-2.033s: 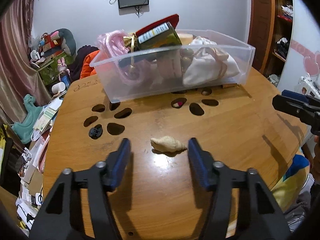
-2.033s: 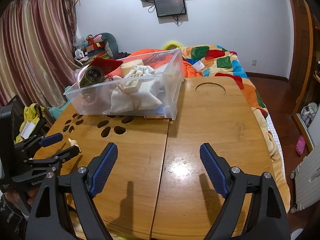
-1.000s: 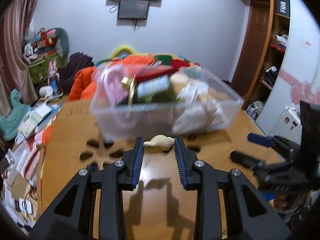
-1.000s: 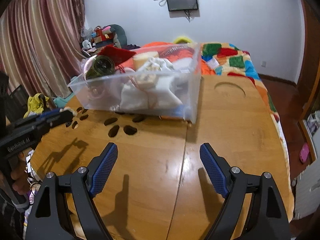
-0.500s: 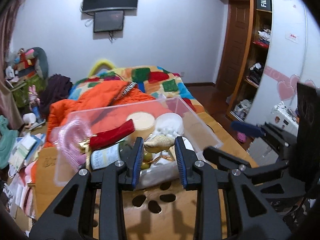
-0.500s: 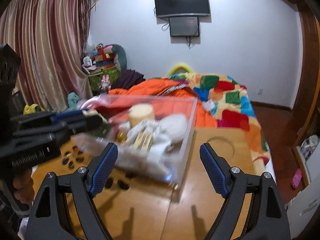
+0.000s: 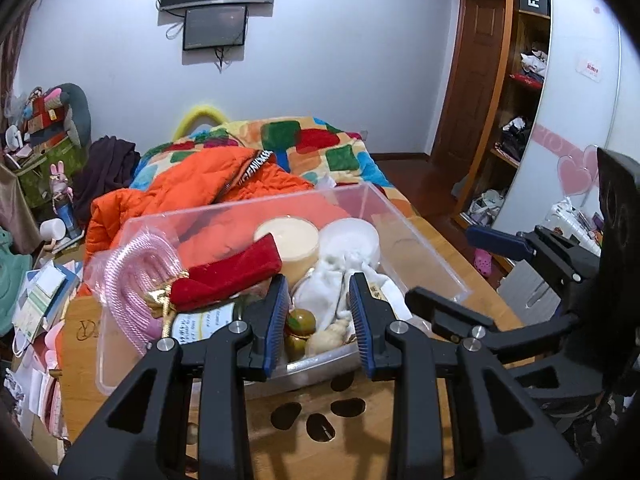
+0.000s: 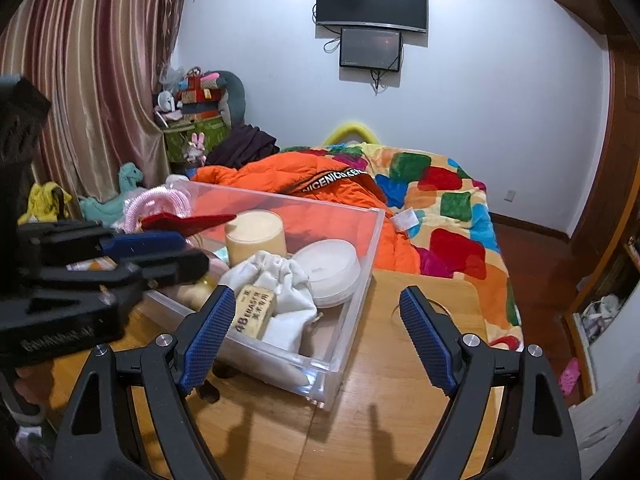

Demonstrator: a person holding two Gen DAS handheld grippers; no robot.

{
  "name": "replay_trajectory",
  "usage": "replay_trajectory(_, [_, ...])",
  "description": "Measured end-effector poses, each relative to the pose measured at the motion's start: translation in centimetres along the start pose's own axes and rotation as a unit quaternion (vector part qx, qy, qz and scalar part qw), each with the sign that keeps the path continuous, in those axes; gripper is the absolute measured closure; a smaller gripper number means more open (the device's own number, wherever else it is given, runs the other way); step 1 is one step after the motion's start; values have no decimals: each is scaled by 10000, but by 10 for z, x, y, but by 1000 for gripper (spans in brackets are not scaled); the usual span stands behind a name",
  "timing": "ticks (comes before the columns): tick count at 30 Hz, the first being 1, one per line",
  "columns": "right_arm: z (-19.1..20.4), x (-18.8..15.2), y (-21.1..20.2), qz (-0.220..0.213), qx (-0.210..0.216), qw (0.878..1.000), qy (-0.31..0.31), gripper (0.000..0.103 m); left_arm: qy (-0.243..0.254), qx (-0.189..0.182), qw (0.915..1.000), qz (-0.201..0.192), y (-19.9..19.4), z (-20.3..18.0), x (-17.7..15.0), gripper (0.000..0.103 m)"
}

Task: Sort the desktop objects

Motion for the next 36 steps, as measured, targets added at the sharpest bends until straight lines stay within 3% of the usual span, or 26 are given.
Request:
replay_trajectory(7, [10,-4,-8,43,80,9999,-111,21,-93,102,9998,-114,-13,6,2,63])
replay_trajectory(13, [22,-10,-14,126,250,9996,-60,20,-242,187,9989,-357,-38,14,4,39])
replay_trajectory(18, [28,-16,-24,67,233,9997,104,5,-356,339,9979,-428,-53,23,-2,16])
replay_trajectory(25, [35,-28,-37,69,396,9978,531,1,-447,701,9955,-463,-69,29,-26,10])
replay_trajectory(31, [40,-43,-53,47,218,9973,694,1,-514,920,9933,-481,-82,29,-51,8])
replay_trajectory(36, [45,-56,-73,-85,197,9966,790,1,-805,920,9913,-490,-91,32,-71,7])
Point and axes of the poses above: each gripper's, at about its wrist camera, not at the fingertips, and y roughly the way its jaws point, z to its left, x to its top, the point moved 6 cm from there along y, roughly the way its jaws point, and after that the axes turned 11 degrees about x, right-handed, at the moved point
